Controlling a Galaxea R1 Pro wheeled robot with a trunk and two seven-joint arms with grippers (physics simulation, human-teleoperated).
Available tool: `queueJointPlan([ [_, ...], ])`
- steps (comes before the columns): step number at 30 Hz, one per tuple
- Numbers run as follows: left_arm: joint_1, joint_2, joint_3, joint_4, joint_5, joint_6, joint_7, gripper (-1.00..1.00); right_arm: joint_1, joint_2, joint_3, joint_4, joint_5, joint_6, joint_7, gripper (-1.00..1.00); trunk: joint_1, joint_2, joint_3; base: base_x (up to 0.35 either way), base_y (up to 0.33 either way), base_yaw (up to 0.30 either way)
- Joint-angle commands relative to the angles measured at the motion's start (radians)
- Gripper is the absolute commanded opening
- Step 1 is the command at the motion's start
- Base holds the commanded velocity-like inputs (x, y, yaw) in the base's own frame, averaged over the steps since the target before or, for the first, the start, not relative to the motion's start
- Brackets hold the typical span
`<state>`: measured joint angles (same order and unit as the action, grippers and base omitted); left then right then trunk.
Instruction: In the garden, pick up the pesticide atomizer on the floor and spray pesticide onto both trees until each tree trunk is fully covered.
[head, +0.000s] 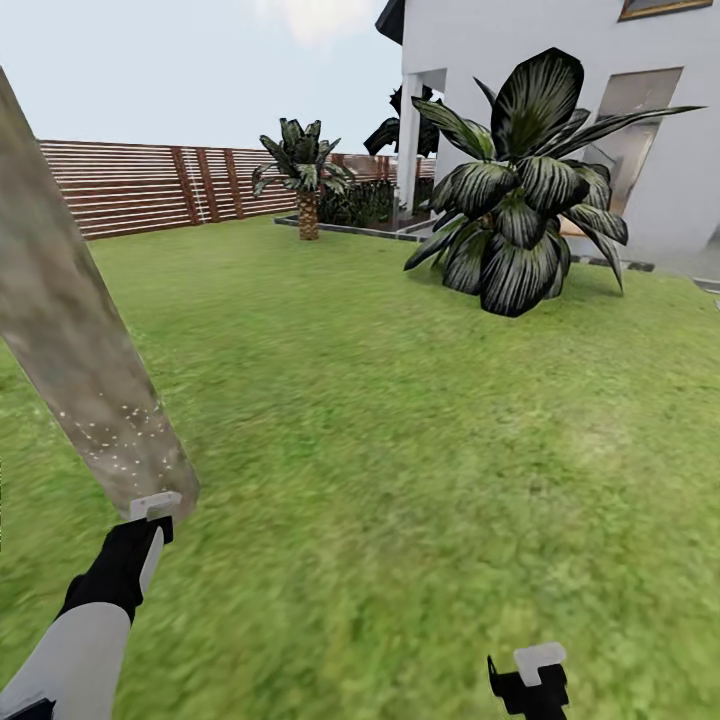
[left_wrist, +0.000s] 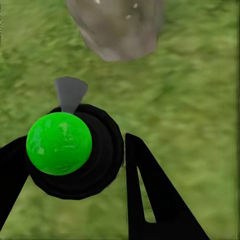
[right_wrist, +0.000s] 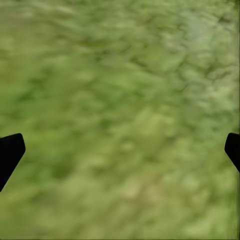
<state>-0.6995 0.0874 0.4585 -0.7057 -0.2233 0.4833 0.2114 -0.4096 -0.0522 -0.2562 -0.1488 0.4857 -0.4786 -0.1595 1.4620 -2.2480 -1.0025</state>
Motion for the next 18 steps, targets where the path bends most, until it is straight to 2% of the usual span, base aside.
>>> queueJointPlan([
  [1,0.0,0.0,0.0,0.0,-0.001,0.0,0.001,-1.0,0.0,0.0,0.0,0.0,0.0,0.0,0.0,1.0,0.0,0.0,0.0,0.177,-0.243,0.208],
  [9,0.0,0.003,0.004,-0.003,0.0,0.001,0.005,-1.0,0.0,0.0,0.0,0.0,0.0,0.0,0.0,1.0,0.0,0.0,0.0,0.16,-0.207,0.269],
  [12,0.0,0.004,0.005,-0.003,0.0,0.002,0.006,-1.0,0.0,0.0,0.0,0.0,0.0,0.0,0.0,1.0,0.0,0.0,0.0,-0.189,-0.001,0.166],
  [18,0.0,0.004,0.004,-0.003,0.0,0.001,0.002,-1.0,0.0,-0.001,0.0,-0.001,-0.001,0.0,0.0,1.0,0.0,0.0,0.0,-0.323,0.078,0.016],
])
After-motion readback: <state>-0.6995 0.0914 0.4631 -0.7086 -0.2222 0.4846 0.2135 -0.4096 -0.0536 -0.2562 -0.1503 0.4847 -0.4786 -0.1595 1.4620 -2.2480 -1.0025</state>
